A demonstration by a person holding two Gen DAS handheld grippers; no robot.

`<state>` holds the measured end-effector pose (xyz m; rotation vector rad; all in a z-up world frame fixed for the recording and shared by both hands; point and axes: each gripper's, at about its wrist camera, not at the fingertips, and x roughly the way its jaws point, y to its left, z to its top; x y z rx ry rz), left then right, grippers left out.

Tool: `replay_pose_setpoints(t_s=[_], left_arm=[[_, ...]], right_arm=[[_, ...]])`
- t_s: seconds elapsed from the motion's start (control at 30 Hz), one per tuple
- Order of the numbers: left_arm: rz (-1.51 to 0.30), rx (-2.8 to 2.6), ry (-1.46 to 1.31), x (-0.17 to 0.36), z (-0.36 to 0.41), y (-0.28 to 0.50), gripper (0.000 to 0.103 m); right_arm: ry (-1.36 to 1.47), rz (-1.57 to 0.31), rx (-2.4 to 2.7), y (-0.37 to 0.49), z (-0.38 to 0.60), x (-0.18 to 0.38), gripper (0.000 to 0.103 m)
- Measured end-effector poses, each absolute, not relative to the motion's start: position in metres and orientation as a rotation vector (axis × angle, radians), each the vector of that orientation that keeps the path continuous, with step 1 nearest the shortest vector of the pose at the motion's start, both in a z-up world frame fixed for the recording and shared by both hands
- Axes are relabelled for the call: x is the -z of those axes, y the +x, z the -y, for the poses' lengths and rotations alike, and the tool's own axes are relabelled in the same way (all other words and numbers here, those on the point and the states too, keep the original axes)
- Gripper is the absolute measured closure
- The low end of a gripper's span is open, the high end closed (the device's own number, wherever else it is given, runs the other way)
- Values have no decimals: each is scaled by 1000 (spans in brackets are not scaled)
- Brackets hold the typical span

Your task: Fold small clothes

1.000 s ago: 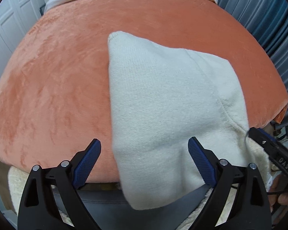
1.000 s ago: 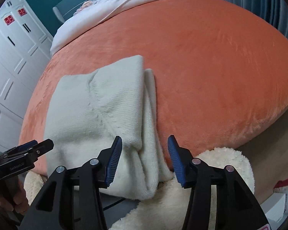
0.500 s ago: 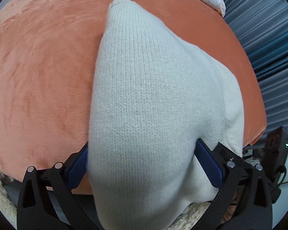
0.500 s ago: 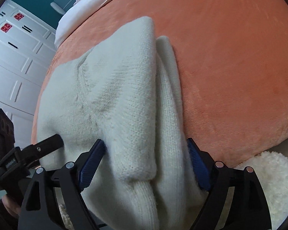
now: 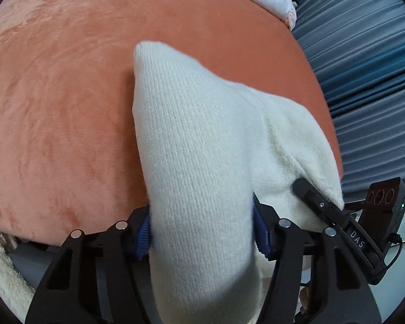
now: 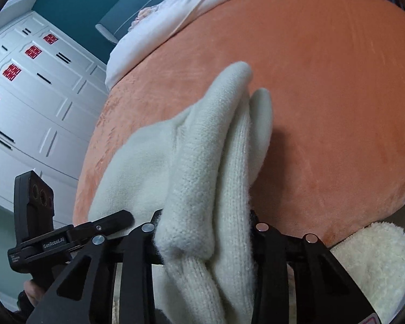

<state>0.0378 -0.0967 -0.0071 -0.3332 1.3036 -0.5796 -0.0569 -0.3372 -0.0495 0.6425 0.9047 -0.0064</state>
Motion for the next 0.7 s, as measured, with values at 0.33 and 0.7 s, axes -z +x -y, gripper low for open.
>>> replay_pose_setpoints(t_s=[0.33,0.7], left_arm=[[-1041,687,-316,-107,29,29,44],[-1060,262,-132,-3,-22,59,23]], right_arm=[[567,-691,-79,-62,282,-58,70],[420,-907,13,-5,242,46,56]])
